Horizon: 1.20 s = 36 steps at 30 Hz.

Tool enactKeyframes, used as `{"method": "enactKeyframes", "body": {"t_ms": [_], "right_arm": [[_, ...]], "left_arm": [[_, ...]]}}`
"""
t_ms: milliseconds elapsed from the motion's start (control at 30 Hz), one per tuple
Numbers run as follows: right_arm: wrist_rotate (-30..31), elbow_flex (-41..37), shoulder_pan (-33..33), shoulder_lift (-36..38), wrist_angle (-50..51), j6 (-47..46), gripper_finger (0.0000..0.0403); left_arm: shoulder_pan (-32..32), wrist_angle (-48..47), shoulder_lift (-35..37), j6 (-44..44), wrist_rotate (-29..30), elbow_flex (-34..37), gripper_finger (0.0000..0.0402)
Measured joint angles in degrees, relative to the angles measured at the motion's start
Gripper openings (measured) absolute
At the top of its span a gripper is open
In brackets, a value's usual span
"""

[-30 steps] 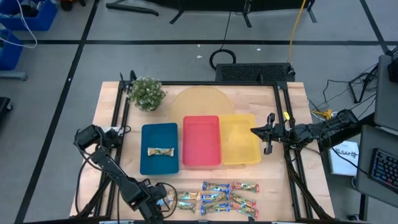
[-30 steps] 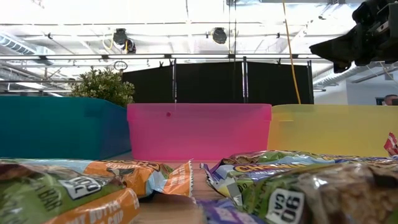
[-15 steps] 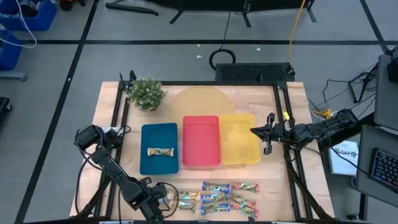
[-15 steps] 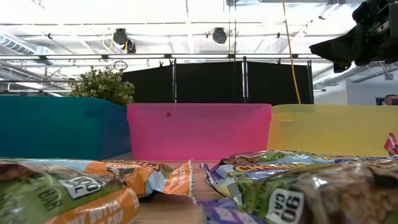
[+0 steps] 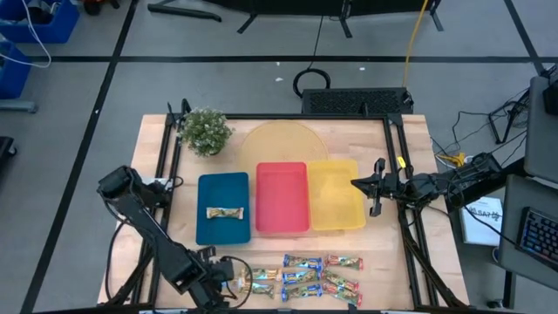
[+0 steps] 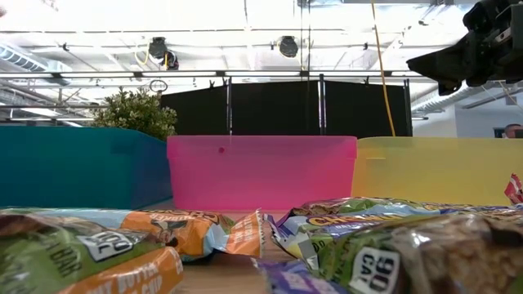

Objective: Pick and place Granola Bars by type
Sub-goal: Put the yellow granola bar into the blue bin

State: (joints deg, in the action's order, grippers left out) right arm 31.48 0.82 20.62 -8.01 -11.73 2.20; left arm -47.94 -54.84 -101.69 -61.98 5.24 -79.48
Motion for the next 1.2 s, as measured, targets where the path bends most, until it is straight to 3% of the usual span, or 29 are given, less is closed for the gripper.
{"method": "enactKeyframes", "body": {"t_ms": [200, 300, 467, 700, 933, 1200], "right_arm": [[0.0, 0.01, 0.0, -0.02, 0.68, -1.55, 0.0], [0.0, 0.02, 0.0, -0.02, 2.18, -1.92, 0.0], [0.03, 0.02, 0.0, -0.04, 2.54, -1.95, 0.0], [0.0, 0.02, 0.0, -0.07, 2.71, -1.95, 0.0], [0.02, 0.02, 0.0, -0.07, 2.91, -1.92, 0.0], [0.02, 0.0, 0.0, -0.07, 2.93, -2.6, 0.0]], "left_arm": [[4.97, -25.92, 0.89, 5.21, 7.67, -9.09, 0.0063], [9.17, -35.75, 0.89, 9.19, 11.95, -9.82, 0.0058], [17.11, -32.05, 2.82, 21.87, 15.84, -4.6, 0.0057], [25.84, -25.16, 4.15, 30.53, 14.98, 7.54, 0.0054], [29.07, -12.6, 4.67, 34.86, 8.13, 18.95, 0.0052], [28.74, -8.54, 4.7, 34.03, 5.13, 21.79, 0.0061]]}}
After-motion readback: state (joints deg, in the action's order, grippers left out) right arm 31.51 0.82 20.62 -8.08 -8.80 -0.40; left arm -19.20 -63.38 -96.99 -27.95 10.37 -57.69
